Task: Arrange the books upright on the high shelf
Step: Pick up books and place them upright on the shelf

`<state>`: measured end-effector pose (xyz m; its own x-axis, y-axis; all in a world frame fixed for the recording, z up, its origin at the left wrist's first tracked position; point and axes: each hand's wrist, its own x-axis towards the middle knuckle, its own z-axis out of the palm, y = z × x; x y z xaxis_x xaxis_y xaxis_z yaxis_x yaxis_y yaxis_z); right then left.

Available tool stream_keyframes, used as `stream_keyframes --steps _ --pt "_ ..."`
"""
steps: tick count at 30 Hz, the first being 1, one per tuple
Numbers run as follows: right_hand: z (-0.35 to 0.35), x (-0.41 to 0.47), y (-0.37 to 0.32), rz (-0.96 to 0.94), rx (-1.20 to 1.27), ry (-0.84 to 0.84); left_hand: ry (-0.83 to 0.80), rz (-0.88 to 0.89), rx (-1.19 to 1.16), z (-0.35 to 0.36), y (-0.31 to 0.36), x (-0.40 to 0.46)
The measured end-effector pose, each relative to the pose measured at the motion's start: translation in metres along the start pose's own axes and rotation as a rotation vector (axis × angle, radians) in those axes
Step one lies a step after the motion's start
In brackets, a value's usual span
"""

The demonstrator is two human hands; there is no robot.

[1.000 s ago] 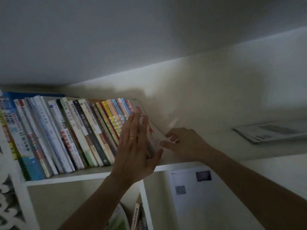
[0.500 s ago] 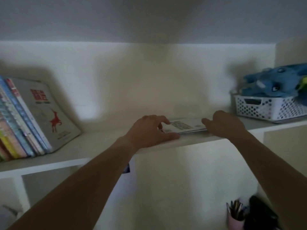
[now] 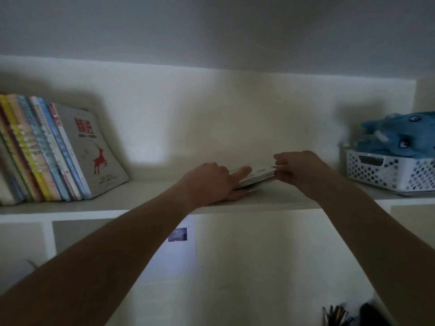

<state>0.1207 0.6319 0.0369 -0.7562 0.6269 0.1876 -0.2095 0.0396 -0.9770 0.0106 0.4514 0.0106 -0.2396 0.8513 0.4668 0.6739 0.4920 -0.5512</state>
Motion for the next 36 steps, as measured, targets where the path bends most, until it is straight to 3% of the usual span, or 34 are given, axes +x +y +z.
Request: stream_keyframes --steps 5,7,9,11,13,18,24,27,29,32,34,36 --pt "0.005 -0.012 -0.003 -0.027 0.148 -0.128 0.11 -0.1 -0.089 0.007 -0.017 -0.015" --pt "0.013 -0.006 0.005 -0.044 0.141 -0.088 0.277 -0.226 -0.306 0.011 -0.031 -0.028" --pt "0.028 -0.002 0.015 -0.066 -0.062 -0.052 0.424 -0.438 -0.643 0.012 -0.042 -0.043" --pt "0.053 0.0 0.024 -0.067 -0.125 -0.093 0.488 -0.66 -1.04 0.011 -0.049 -0.057" --pt "0.08 0.0 0.026 -0.083 -0.067 -0.168 0.502 -0.737 -1.387 0.008 -0.052 -0.063" --pt "0.121 0.002 0.039 -0.268 -0.012 -0.179 0.461 -0.885 -1.685 -0.006 -0.053 -0.06" --pt "0.124 0.001 0.051 -0.272 -0.017 -0.352 0.29 -0.954 -1.627 0.016 -0.056 -0.062" --pt "0.124 -0.004 0.048 -0.27 -0.041 -0.338 0.276 -0.937 -1.591 0.019 -0.058 -0.066" --pt "0.123 -0.01 0.049 -0.3 -0.152 -0.238 0.326 -0.908 -1.45 0.01 -0.047 -0.071" --pt "0.11 -0.046 0.051 -0.4 -0.209 -0.018 0.587 -0.829 -1.193 -0.017 -0.01 -0.087" --pt "0.089 -0.086 0.063 -0.465 -0.186 0.062 0.705 -0.743 -1.184 -0.027 0.025 -0.105" --pt "0.061 -0.124 0.095 -0.464 -0.142 0.094 0.72 -0.661 -1.213 -0.022 0.067 -0.126"
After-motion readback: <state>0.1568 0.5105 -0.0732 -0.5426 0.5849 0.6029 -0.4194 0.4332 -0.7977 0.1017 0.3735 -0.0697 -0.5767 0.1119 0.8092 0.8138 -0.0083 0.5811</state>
